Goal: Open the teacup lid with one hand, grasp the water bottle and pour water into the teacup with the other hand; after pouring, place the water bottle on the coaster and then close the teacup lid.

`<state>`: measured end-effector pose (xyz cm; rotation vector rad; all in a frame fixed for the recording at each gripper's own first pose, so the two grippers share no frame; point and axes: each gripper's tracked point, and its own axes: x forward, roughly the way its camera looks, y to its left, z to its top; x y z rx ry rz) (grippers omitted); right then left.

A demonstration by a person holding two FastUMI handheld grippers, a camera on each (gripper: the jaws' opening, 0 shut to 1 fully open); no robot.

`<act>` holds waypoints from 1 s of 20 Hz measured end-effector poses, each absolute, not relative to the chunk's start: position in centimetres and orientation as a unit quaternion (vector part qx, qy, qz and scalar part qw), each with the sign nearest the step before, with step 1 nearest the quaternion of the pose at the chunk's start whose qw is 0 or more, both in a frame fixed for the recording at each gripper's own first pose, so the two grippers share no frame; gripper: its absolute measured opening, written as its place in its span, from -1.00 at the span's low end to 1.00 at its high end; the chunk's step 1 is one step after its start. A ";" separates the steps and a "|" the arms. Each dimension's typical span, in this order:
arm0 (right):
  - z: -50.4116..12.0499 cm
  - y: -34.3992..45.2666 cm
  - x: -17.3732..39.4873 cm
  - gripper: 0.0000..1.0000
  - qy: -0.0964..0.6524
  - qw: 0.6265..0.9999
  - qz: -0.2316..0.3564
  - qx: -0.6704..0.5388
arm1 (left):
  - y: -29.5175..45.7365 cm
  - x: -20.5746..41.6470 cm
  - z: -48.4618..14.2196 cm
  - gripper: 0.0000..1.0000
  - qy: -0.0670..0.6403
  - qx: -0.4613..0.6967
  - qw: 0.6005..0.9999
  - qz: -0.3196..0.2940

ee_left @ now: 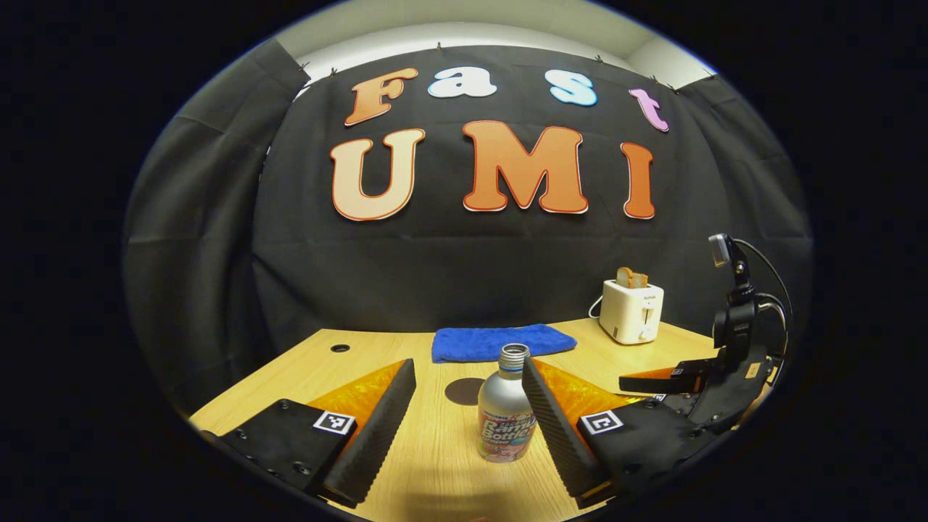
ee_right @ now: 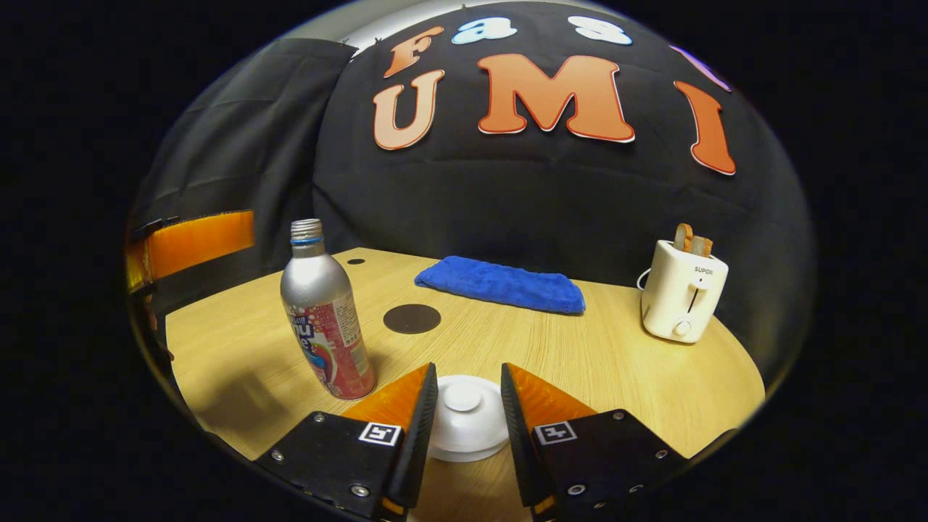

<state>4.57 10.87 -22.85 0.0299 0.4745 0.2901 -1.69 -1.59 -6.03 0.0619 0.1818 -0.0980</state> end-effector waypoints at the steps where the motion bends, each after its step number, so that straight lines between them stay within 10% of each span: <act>1: -23.2 10.8 4.6 0.05 0.239 0.960 0.142 0.009 | -1.7 -1.7 -6.1 0.94 0.094 0.031 0.994 -0.051; 7: -23.4 11.5 5.0 -0.45 0.249 0.955 0.156 0.021 | -1.9 -1.4 -6.7 0.94 0.099 0.044 0.992 -0.063; 20: -19.7 9.6 3.3 -0.53 0.216 0.963 0.158 0.022 | -3.2 -2.6 -9.6 0.94 0.154 0.022 0.985 -0.078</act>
